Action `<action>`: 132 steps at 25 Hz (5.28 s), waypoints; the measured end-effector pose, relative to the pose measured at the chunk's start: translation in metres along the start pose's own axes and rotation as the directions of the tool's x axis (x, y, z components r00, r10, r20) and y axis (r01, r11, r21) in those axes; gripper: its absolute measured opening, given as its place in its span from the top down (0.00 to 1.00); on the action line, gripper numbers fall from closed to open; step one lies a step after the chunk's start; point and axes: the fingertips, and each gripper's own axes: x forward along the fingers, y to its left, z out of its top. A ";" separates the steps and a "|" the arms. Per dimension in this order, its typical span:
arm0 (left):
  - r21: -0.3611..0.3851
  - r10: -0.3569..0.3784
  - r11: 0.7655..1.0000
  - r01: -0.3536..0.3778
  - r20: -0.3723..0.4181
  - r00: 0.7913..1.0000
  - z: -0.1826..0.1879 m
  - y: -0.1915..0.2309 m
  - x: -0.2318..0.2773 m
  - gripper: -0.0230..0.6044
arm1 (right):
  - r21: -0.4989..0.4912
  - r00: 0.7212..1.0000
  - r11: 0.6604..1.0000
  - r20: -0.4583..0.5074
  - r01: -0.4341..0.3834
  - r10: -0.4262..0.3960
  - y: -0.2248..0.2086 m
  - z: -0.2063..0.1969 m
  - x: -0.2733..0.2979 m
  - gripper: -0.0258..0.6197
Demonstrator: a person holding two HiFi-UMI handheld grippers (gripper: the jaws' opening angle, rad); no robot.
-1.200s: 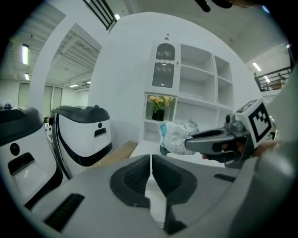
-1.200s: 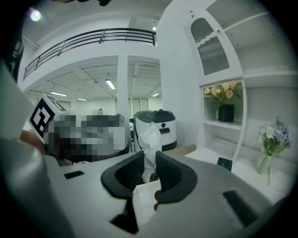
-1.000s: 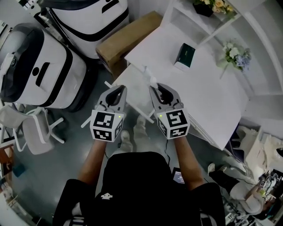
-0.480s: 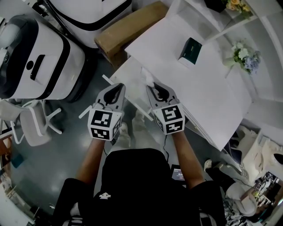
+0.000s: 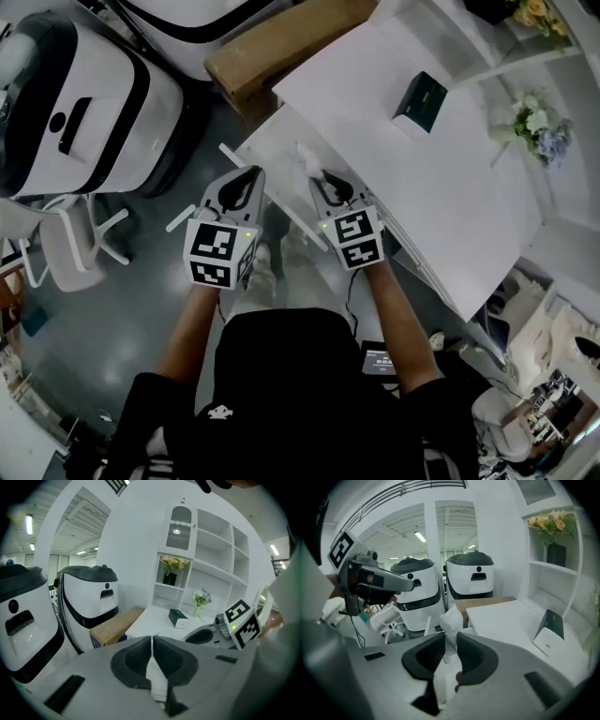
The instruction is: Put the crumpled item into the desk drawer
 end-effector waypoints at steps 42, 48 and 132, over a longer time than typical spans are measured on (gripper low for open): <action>-0.079 0.065 0.994 -0.078 -0.150 0.987 -0.085 0.024 0.031 0.94 | -0.277 0.805 0.937 -0.593 -0.213 0.007 -0.018 -0.185 0.139 0.85; -0.098 0.061 0.992 -0.077 -0.165 0.984 -0.093 0.025 0.033 0.94 | -0.306 0.785 0.925 -0.620 -0.225 -0.015 -0.017 -0.190 0.144 0.84; 0.057 -0.065 0.996 0.063 0.028 0.997 0.004 -0.018 -0.055 0.94 | 0.053 0.987 0.994 -0.133 0.101 -0.093 0.029 -0.013 -0.014 0.97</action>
